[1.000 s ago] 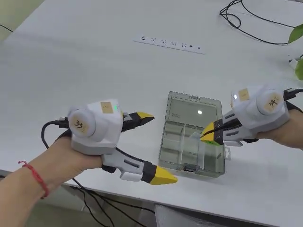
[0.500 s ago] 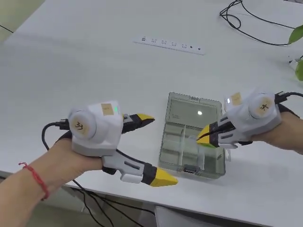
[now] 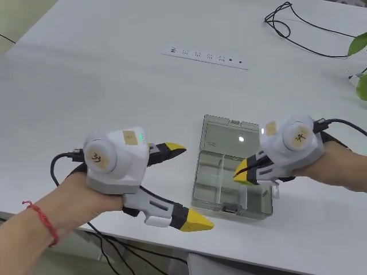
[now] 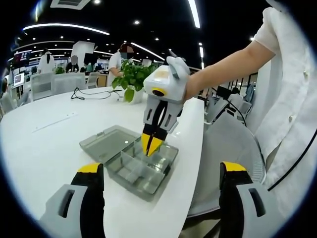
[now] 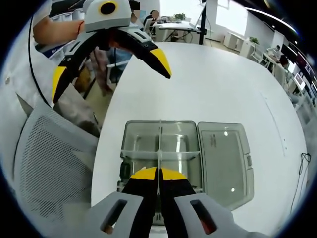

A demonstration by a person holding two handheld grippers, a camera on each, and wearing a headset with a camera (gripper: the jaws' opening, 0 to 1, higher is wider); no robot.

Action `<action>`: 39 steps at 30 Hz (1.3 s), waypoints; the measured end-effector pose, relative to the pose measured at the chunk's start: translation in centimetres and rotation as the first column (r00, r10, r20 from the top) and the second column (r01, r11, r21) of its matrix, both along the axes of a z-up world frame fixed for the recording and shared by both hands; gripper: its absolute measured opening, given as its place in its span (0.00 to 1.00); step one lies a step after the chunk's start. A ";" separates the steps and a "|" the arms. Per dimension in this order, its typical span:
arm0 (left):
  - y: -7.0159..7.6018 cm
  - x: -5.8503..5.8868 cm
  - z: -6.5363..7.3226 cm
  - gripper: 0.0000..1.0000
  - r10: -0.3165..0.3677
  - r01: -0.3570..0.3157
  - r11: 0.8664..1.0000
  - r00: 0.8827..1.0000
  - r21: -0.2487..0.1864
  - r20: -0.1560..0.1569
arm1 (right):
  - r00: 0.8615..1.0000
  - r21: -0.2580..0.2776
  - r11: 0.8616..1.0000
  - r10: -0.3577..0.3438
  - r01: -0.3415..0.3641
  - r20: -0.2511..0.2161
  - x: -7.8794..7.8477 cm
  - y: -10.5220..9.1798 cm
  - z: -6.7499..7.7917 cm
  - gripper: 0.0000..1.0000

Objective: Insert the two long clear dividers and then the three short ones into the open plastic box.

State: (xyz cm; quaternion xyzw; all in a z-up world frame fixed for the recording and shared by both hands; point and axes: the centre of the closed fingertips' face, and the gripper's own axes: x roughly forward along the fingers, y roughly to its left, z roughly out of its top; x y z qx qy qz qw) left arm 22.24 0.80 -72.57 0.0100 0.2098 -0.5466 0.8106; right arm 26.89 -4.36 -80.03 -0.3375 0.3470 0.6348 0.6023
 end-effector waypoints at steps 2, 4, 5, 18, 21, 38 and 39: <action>0.0 0.0 0.0 0.99 0.000 0.000 1.000 1.000 0.000 0.000 | 1.000 -0.013 1.000 0.008 -0.008 0.006 0.0 0.0 -0.3 0.02; 0.0 0.0 0.0 0.99 -0.001 0.001 1.000 1.000 0.001 0.002 | 1.000 -0.029 0.999 0.013 -0.013 0.010 0.0 0.0 -0.6 0.02; 0.0 0.1 0.0 0.99 0.000 0.000 1.000 1.000 0.001 0.002 | 1.000 -0.037 0.999 0.017 -0.016 0.013 0.0 0.0 -0.8 0.02; 0.0 0.1 0.1 0.99 0.000 0.000 1.000 1.000 -0.001 0.002 | 0.999 -0.069 0.997 0.029 -0.028 0.023 0.1 -0.1 -1.5 0.02; 0.0 0.2 0.2 0.98 -0.001 0.001 1.000 1.000 -0.004 0.005 | 0.999 -0.068 0.997 0.027 -0.025 0.026 0.1 -0.2 -1.5 0.03; 0.2 0.0 0.4 0.98 0.002 -0.002 1.000 1.000 0.005 0.010 | 0.998 -0.004 0.998 -0.062 0.062 0.028 0.6 -0.3 0.4 0.10; 0.2 0.0 0.5 0.98 0.003 -0.003 1.000 1.000 0.004 0.010 | 0.997 0.002 0.998 -0.067 0.067 0.029 0.7 -0.4 0.6 0.11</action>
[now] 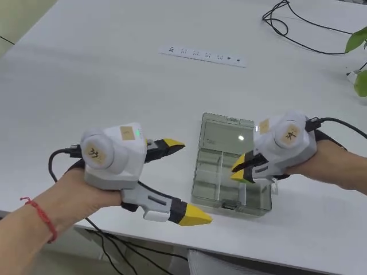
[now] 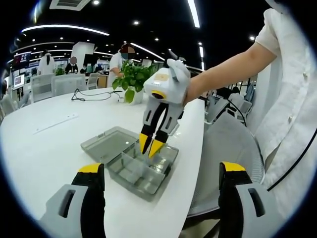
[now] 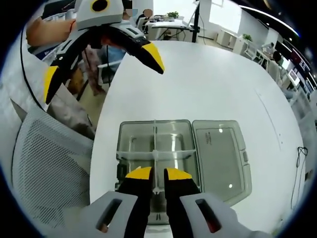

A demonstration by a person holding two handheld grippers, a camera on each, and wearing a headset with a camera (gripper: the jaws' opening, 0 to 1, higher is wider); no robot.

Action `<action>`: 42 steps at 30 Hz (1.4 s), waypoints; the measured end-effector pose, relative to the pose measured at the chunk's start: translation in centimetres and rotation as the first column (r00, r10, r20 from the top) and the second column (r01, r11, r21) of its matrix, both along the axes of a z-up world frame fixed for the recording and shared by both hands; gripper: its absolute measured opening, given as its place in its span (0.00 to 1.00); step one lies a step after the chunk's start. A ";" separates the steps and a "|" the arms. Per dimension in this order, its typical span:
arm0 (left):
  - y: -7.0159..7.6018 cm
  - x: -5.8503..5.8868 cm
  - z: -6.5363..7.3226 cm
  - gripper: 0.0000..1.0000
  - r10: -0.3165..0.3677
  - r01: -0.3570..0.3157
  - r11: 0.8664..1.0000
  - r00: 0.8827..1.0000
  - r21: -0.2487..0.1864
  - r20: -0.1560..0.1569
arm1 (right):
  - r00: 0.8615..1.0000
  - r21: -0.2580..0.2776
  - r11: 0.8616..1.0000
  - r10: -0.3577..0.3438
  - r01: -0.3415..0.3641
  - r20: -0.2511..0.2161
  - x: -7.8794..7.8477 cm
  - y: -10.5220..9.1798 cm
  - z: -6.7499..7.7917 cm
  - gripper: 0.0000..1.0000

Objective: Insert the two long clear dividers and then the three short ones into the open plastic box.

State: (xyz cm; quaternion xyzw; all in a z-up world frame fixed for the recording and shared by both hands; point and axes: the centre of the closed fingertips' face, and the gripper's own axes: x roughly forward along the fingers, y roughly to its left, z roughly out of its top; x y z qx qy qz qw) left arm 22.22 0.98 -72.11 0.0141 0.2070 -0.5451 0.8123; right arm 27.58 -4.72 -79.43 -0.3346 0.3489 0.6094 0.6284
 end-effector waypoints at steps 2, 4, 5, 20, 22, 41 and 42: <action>0.0 0.0 0.1 0.98 0.001 -0.001 1.000 1.000 0.000 0.002 | 1.000 0.024 0.999 -0.025 0.026 -0.002 0.2 -0.1 0.6 0.12; 0.0 0.0 0.1 0.98 0.002 -0.002 1.000 1.000 0.000 0.001 | 0.999 0.041 0.998 -0.040 0.040 -0.004 0.2 -0.2 1.1 0.15; 0.0 -0.1 0.2 0.98 0.002 -0.002 1.000 1.000 0.001 0.003 | 0.998 0.056 0.997 -0.058 0.059 -0.006 0.3 -0.4 1.6 0.16; 0.1 -0.5 0.5 1.00 0.008 -0.008 1.000 1.000 0.007 0.002 | 0.987 0.142 0.977 -0.162 0.162 -0.007 0.4 -3.7 4.5 0.30; 0.1 -0.5 0.5 1.00 0.009 -0.009 1.000 1.000 0.009 0.001 | 0.984 0.147 0.973 -0.177 0.176 -0.006 0.5 -4.3 4.7 0.31; 0.2 -0.7 0.5 1.00 0.008 -0.008 1.000 1.000 0.015 -0.005 | 0.974 0.050 0.973 -0.227 0.227 -0.002 -1.4 -11.7 3.9 0.46; 0.2 -0.7 0.5 1.00 0.009 -0.009 1.000 1.000 0.015 -0.006 | 0.973 0.042 0.972 -0.230 0.230 -0.004 -1.4 -12.1 3.7 0.46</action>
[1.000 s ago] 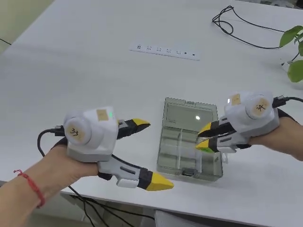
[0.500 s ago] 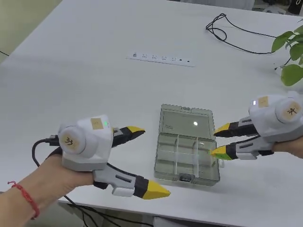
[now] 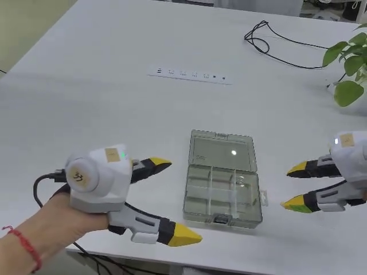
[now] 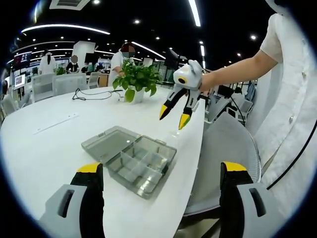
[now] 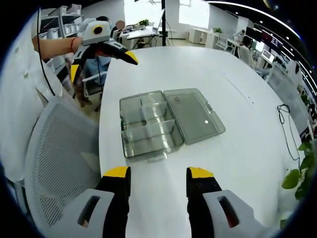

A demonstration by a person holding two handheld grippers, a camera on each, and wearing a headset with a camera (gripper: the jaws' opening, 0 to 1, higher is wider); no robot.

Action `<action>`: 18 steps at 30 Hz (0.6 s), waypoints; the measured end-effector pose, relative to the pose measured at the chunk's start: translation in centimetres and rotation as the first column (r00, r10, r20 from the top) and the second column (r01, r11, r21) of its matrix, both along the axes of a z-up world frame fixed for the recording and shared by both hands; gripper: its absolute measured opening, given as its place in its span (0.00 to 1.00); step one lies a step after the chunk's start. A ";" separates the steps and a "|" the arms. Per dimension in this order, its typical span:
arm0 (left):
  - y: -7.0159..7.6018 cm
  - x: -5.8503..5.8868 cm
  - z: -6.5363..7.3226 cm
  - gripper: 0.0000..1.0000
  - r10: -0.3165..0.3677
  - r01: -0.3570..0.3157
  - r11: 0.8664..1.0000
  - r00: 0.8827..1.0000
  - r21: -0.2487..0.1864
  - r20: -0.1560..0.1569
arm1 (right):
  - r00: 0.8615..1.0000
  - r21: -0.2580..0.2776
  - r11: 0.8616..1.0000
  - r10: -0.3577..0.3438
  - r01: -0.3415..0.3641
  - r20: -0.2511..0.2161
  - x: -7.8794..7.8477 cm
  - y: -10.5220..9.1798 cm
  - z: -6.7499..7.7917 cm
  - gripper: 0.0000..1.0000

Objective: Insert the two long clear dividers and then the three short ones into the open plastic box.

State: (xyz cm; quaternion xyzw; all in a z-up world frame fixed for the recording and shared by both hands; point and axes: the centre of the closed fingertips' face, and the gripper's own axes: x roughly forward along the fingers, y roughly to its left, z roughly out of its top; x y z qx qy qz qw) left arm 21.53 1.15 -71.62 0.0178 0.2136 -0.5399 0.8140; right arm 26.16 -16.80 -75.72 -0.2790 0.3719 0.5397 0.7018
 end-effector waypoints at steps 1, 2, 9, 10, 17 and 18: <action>0.1 0.0 0.0 1.00 0.000 0.000 1.000 1.000 0.001 0.001 | 1.000 -0.011 1.000 -0.001 0.001 -0.003 -0.1 -0.6 -0.3 0.46; 0.1 0.0 0.0 1.00 0.000 0.000 1.000 1.000 0.001 0.000 | 1.000 -0.023 1.000 -0.001 0.001 -0.005 -0.1 -1.0 -0.5 0.47; 0.2 0.1 -0.1 1.00 0.006 -0.006 1.000 1.000 0.003 -0.005 | 0.999 -0.113 0.993 0.022 -0.026 -0.028 -0.6 -4.2 -2.3 0.50; 0.3 0.1 -0.1 1.00 0.007 -0.007 1.000 1.000 0.002 -0.006 | 0.999 -0.124 0.992 0.025 -0.029 -0.034 -0.6 -4.6 -2.6 0.51; 0.4 0.3 -0.3 1.00 0.013 -0.013 1.000 1.000 0.006 -0.013 | 0.998 -0.217 0.975 0.043 -0.053 -0.052 -0.4 -7.7 -4.8 0.51; 0.4 0.3 -0.3 1.00 0.014 -0.014 1.000 1.000 0.006 -0.015 | 0.997 -0.237 0.969 0.052 -0.064 -0.057 -0.4 -8.2 -5.2 0.51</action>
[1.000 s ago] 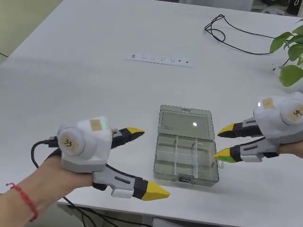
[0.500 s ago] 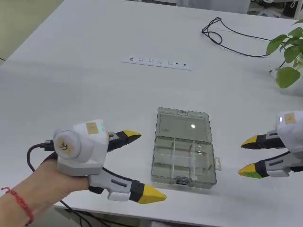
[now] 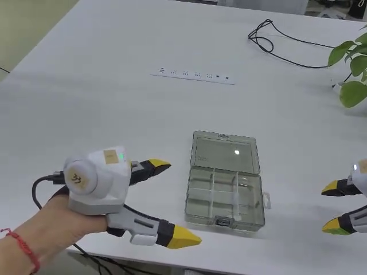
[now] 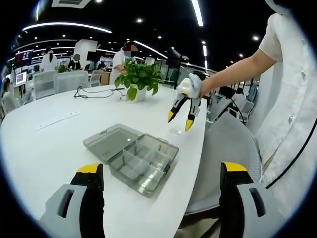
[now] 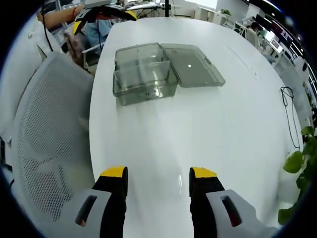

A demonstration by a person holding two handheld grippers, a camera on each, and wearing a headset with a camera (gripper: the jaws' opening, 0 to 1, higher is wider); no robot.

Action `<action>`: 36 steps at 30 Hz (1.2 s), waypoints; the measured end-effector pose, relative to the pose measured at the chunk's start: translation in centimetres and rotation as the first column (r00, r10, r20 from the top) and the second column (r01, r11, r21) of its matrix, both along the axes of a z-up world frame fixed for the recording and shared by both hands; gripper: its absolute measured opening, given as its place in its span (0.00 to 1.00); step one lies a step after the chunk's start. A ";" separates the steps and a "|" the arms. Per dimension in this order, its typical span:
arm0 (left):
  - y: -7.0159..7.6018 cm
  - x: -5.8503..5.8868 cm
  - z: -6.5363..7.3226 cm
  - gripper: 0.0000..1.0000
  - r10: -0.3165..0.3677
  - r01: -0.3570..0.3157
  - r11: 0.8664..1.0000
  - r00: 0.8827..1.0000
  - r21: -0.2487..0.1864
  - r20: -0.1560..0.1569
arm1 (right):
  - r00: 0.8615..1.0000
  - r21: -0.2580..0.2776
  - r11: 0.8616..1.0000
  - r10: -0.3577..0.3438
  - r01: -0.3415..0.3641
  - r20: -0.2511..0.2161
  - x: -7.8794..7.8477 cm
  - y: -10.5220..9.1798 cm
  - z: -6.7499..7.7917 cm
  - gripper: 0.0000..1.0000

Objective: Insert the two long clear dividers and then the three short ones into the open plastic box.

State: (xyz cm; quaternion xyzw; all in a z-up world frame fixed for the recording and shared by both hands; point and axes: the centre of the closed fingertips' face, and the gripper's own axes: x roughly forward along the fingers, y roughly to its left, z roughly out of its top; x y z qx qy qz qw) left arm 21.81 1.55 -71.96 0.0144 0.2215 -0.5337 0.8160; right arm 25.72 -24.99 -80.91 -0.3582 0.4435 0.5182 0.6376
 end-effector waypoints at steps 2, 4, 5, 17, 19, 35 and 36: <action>0.0 0.0 -0.1 1.00 0.001 -0.001 1.000 1.000 0.001 -0.003 | 1.000 -0.041 0.999 0.024 -0.024 -0.008 -0.1 -0.9 -0.7 0.51; 0.0 0.0 -0.1 1.00 0.001 -0.001 1.000 1.000 0.001 -0.007 | 0.999 -0.065 0.997 0.042 -0.043 -0.009 0.0 -1.4 -1.4 0.51; 0.1 0.0 -0.2 1.00 0.001 -0.001 1.000 1.000 0.002 -0.008 | 0.999 -0.071 0.997 0.043 -0.044 -0.012 0.0 -1.5 -1.6 0.51; 0.4 0.2 -0.9 1.00 0.008 -0.007 1.000 1.000 0.018 -0.023 | 0.997 -0.145 0.986 0.076 -0.079 -0.027 0.4 -3.2 -3.5 0.48; 0.5 0.2 -1.0 1.00 0.007 -0.006 1.000 1.000 0.021 -0.024 | 0.996 -0.156 0.984 0.080 -0.083 -0.029 0.3 -3.6 -3.7 0.47; 0.8 0.8 -1.4 1.00 0.004 -0.003 0.999 1.000 0.039 -0.022 | 0.996 -0.176 0.980 0.091 -0.094 -0.023 0.6 -3.9 -3.5 0.33; 0.8 0.8 -1.4 1.00 0.003 -0.003 0.999 1.000 0.039 -0.022 | 0.996 -0.178 0.980 0.092 -0.094 -0.023 0.7 -3.9 -3.4 0.33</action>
